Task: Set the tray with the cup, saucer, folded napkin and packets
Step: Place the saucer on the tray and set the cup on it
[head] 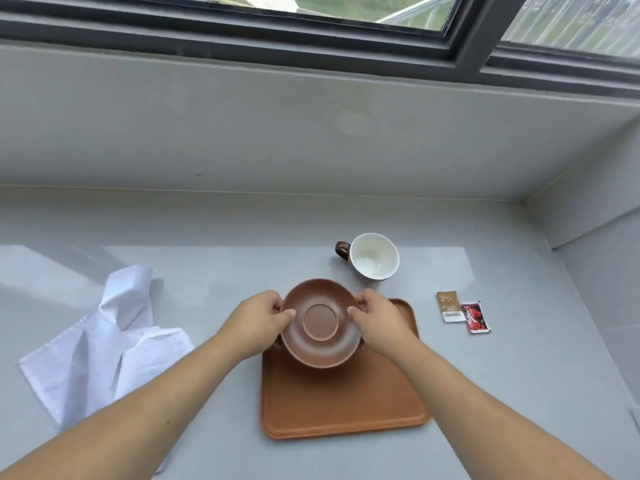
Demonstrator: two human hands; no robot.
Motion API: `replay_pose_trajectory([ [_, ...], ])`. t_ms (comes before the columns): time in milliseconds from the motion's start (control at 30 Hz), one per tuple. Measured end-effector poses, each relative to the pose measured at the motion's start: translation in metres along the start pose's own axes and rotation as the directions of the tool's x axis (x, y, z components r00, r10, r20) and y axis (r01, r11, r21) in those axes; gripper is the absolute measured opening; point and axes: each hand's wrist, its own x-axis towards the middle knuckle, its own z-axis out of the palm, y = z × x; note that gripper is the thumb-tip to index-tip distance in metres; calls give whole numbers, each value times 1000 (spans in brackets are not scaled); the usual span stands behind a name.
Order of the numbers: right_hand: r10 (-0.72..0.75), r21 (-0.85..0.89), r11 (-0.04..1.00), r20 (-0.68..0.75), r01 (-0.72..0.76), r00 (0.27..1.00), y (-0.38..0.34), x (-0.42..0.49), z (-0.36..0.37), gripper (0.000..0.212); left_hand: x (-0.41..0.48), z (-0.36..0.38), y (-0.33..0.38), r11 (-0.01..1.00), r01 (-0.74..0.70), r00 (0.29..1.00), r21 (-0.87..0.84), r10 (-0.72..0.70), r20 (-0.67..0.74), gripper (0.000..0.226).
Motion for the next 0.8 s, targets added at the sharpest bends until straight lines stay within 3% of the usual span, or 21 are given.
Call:
replay_pose_trajectory([
  [200, -28, -63, 997, 68, 33, 997, 39, -24, -5, 8, -19, 35, -13, 994, -42, 998, 105, 38, 40, 26],
  [800, -76, -243, 966, 63, 89, 995, 67, -21, -13, 17, -17, 67, -13, 982, -12, 998, 189, 0, 59, 27],
])
